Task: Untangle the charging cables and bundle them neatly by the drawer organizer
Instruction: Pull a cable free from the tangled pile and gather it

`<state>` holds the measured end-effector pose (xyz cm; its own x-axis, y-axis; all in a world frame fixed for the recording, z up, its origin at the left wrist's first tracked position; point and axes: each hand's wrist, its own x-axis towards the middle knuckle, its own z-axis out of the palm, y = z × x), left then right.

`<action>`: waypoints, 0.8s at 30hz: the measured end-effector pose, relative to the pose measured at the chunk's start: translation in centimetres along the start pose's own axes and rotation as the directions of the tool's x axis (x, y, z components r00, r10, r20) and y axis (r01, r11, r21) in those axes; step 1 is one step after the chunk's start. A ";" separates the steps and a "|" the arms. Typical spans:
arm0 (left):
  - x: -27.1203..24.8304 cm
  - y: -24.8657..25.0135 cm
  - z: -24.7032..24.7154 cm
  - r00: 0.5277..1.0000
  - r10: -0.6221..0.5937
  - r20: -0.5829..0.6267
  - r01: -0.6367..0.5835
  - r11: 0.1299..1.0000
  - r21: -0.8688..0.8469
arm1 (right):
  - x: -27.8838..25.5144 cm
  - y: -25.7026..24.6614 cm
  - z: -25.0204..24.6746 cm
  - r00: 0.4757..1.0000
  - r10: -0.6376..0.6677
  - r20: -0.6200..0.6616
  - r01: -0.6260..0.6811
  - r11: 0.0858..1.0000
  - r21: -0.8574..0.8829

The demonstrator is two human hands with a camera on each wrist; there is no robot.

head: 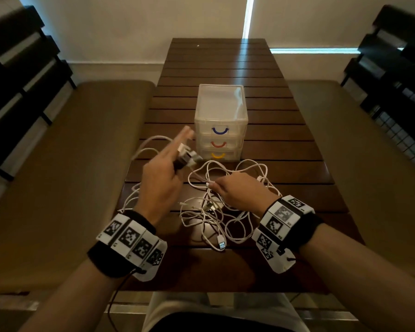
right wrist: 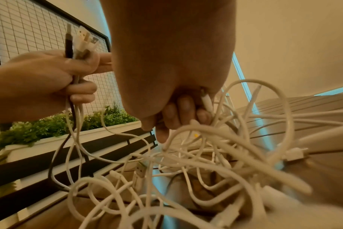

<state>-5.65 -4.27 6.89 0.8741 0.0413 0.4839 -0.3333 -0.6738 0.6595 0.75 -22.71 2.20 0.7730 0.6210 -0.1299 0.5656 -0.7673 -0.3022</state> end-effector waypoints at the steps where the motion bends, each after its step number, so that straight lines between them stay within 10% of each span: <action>1: -0.3 0.3 0.3 0.997 0.019 0.069 -0.019 1.000 0.010 | 0.1 -0.3 -0.1 1.000 -0.007 -0.007 0.007 1.000 0.010; 11: -1.7 -1.1 2.8 0.855 -0.187 0.483 0.029 0.948 0.316 | -0.4 -0.8 -0.2 0.996 -0.091 -0.024 0.091 0.996 0.000; 24: 0.3 -2.6 -2.0 0.906 -0.401 0.134 0.406 0.914 -0.006 | -0.8 1.7 -0.7 0.996 -0.005 -0.092 0.026 0.972 0.232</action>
<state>-5.21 -1.06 6.47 0.9732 0.2085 0.0965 0.0479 -0.5950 0.8023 1.27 -24.64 2.48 0.7936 0.6070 -0.0407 0.5035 -0.6929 -0.5161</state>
